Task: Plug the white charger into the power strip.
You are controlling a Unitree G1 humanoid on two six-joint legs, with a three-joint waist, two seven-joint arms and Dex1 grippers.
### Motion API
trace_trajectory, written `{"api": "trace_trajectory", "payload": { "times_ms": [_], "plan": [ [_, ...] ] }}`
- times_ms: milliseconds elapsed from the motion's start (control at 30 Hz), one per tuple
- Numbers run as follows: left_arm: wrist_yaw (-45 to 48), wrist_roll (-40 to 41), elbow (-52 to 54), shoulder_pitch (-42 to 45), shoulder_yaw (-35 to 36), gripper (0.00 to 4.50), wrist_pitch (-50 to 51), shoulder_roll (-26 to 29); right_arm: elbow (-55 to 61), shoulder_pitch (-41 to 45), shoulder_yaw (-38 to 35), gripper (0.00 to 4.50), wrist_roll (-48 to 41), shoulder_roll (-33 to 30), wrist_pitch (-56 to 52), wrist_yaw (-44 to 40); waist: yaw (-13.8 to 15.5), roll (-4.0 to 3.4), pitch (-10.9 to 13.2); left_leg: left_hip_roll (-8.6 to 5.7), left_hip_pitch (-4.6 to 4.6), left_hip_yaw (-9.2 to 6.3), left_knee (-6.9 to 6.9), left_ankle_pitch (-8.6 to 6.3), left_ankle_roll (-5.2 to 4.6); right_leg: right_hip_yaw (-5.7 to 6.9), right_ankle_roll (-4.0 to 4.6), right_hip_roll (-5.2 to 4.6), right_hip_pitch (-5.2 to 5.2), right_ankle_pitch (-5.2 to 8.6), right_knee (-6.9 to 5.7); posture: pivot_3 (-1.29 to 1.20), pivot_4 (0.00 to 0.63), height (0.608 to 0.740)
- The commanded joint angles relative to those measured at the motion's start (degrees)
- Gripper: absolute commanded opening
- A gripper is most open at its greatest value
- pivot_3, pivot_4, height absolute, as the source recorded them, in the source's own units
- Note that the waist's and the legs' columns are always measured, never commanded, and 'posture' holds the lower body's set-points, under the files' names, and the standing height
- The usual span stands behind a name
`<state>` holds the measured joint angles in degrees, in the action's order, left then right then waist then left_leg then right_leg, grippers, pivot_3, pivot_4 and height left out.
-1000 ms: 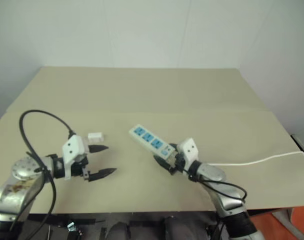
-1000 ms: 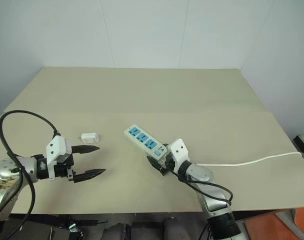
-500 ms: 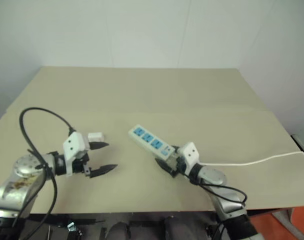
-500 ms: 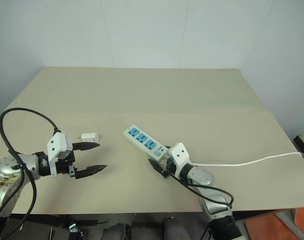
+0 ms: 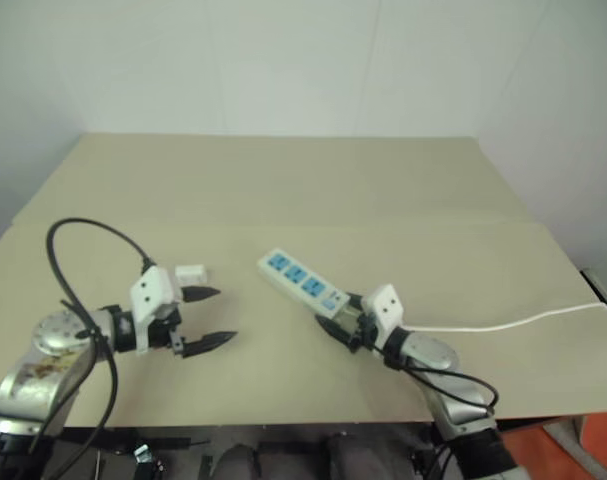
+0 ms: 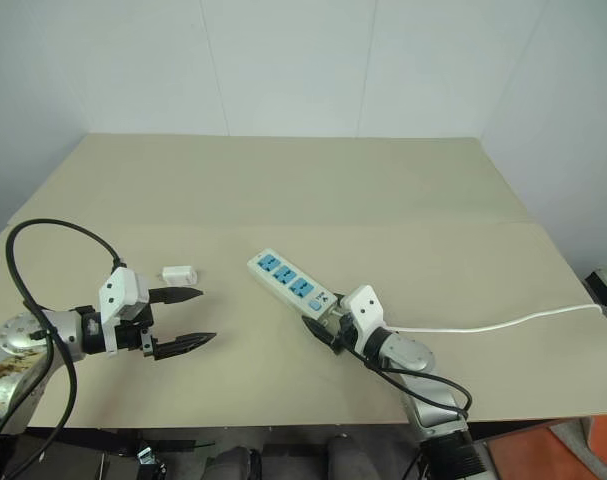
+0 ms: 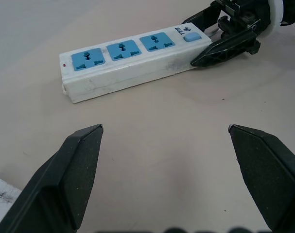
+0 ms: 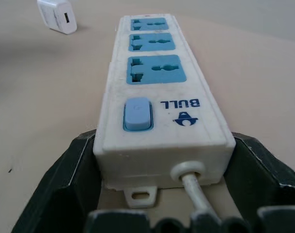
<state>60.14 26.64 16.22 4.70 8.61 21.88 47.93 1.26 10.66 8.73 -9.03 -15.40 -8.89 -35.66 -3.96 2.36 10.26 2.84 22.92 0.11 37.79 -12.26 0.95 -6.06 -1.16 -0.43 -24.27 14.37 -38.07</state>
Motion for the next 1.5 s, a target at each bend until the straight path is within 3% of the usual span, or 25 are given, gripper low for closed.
{"api": "trace_trajectory", "payload": {
  "times_ms": [33,267,333,433,600,800,933,1133,1500],
  "plan": [
    [-0.3,-0.1,0.9,2.9,-0.3,4.50,-1.0,-0.3,-0.2,0.1,0.0,3.43,-0.8,0.5,1.3,-0.6,0.0,0.01,0.0,0.00,0.00,0.00,0.00,0.00,0.00,0.00,0.00,0.00,0.00,0.00,0.00,0.00,0.150,0.740],
    [-1.0,0.4,-2.4,14.5,-1.3,4.50,0.4,-0.6,-3.3,2.8,0.2,3.43,-2.4,-1.0,4.2,-7.0,-0.1,0.11,-0.1,-0.01,-0.07,-0.01,0.01,0.00,0.00,0.00,-0.04,0.03,0.07,-0.03,-0.01,0.00,0.150,0.740],
    [-1.6,-4.7,-3.7,19.8,-4.4,4.50,-2.4,0.4,-5.2,4.6,1.4,3.43,-2.9,-2.8,5.1,-12.5,0.0,0.12,-0.1,-0.01,-0.05,-0.02,0.01,0.00,0.00,0.00,-0.04,0.06,0.05,-0.03,0.00,0.00,0.150,0.740],
    [4.7,-6.1,-9.7,30.0,-9.4,4.50,1.8,3.3,-7.6,6.8,3.7,3.43,-2.2,-5.4,5.3,-18.9,0.0,0.12,-0.1,-0.05,-0.02,-0.05,0.03,0.00,0.00,0.01,-0.05,0.06,0.07,-0.04,0.01,0.00,0.150,0.740],
    [11.8,-25.3,-28.5,52.9,-29.2,4.50,7.9,4.9,-8.4,8.1,5.8,3.43,-2.7,-10.0,4.3,-27.8,0.0,0.11,-0.1,-0.10,-0.04,-0.10,0.03,0.00,0.00,-0.01,-0.08,0.15,0.11,-0.01,0.00,0.00,0.150,0.740],
    [28.6,-40.1,-51.0,68.7,-44.8,4.50,-3.6,0.6,-11.3,9.9,6.4,3.43,-1.6,-9.4,6.3,-29.0,-0.4,0.11,-0.1,-0.09,0.04,-0.11,0.02,0.00,-0.01,-0.04,-0.04,0.21,-0.01,0.02,-0.02,0.00,0.150,0.740],
    [31.5,-46.4,-60.3,72.7,-48.9,4.50,-12.4,-3.6,-12.5,10.6,7.0,3.43,-0.5,-8.6,7.0,-28.0,-0.3,0.12,-0.1,-0.08,0.03,-0.11,0.04,0.00,-0.02,-0.05,-0.04,0.22,0.00,0.01,-0.04,0.00,0.150,0.740],
    [30.5,-52.2,-65.0,72.8,-49.8,4.50,-19.8,-6.5,-11.6,9.5,6.9,3.43,0.4,-7.6,7.3,-26.2,-0.7,0.13,-0.1,-0.06,0.03,-0.11,0.04,0.00,-0.02,-0.15,-0.04,0.26,-0.02,0.00,-0.08,0.00,0.150,0.740],
    [25.3,-58.8,-73.6,71.8,-49.3,4.50,-20.5,-10.8,-9.7,7.2,8.2,3.43,1.5,-5.8,6.8,-23.2,-1.7,0.14,-0.1,-0.04,-0.01,-0.15,0.04,0.00,-0.02,-0.19,-0.05,0.32,0.00,0.00,-0.15,0.00,0.150,0.740]
  ]
}}
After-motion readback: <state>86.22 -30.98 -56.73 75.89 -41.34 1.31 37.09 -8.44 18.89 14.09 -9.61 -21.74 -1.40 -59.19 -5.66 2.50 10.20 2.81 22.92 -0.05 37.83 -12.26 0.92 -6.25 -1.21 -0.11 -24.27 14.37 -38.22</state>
